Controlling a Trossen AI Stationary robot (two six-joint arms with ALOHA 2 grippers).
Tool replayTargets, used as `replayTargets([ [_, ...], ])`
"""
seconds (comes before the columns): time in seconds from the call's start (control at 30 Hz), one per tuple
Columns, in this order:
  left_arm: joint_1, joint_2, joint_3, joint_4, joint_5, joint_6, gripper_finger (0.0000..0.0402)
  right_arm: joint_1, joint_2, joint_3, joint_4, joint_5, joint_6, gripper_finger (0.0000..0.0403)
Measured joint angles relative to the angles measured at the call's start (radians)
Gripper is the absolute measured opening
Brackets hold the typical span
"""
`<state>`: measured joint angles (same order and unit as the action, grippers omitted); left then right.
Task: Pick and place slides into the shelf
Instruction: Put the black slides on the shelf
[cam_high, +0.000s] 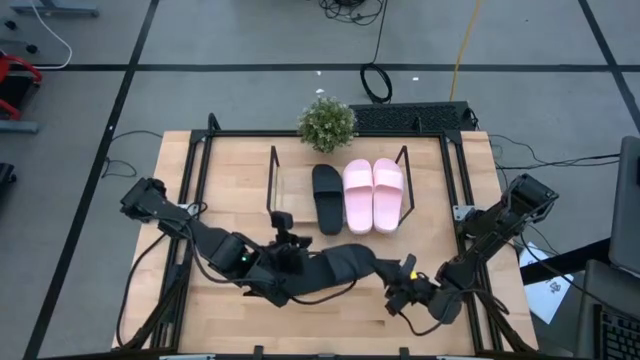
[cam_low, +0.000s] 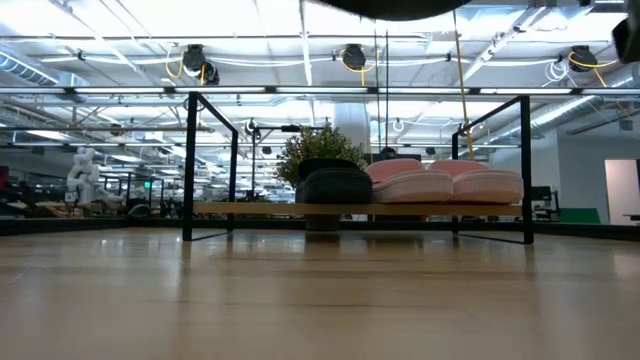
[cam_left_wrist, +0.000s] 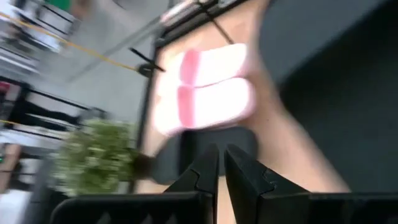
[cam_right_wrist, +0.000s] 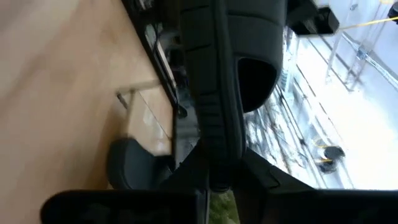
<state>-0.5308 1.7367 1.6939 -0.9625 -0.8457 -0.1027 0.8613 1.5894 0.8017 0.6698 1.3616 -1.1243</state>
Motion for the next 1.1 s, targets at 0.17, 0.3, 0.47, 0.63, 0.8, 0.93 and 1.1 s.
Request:
replayTargets([
  [0.17,0.000,-0.002,0.000,0.003,-0.085,0.050,0.0031,0.032,0.000,0.001,0.008,0.023,0.049,0.0028],
  [0.3,0.004,-0.002,0.000,0.002,-0.100,0.083,0.0031,0.046,0.000,0.001,0.007,0.054,0.068,0.0028],
  [0.47,0.022,-0.004,0.000,0.010,-0.106,-0.044,0.0031,0.065,0.000,0.001,0.000,0.055,0.141,0.0028],
  [0.63,0.039,-0.011,0.000,0.116,-0.102,-0.296,0.0031,0.084,0.000,0.001,0.000,0.057,0.164,0.0028],
  [0.8,0.039,-0.024,0.000,0.300,-0.095,-0.534,0.0031,0.090,0.000,0.001,0.000,0.084,0.164,0.0028],
  [0.93,0.044,-0.102,0.000,0.505,-0.052,-0.473,0.0031,0.090,0.000,0.001,-0.001,0.080,0.170,0.0028],
  [1.1,0.048,-0.211,0.000,0.824,-0.032,-0.198,0.0031,0.090,0.000,0.001,0.000,0.079,0.170,0.0028],
])
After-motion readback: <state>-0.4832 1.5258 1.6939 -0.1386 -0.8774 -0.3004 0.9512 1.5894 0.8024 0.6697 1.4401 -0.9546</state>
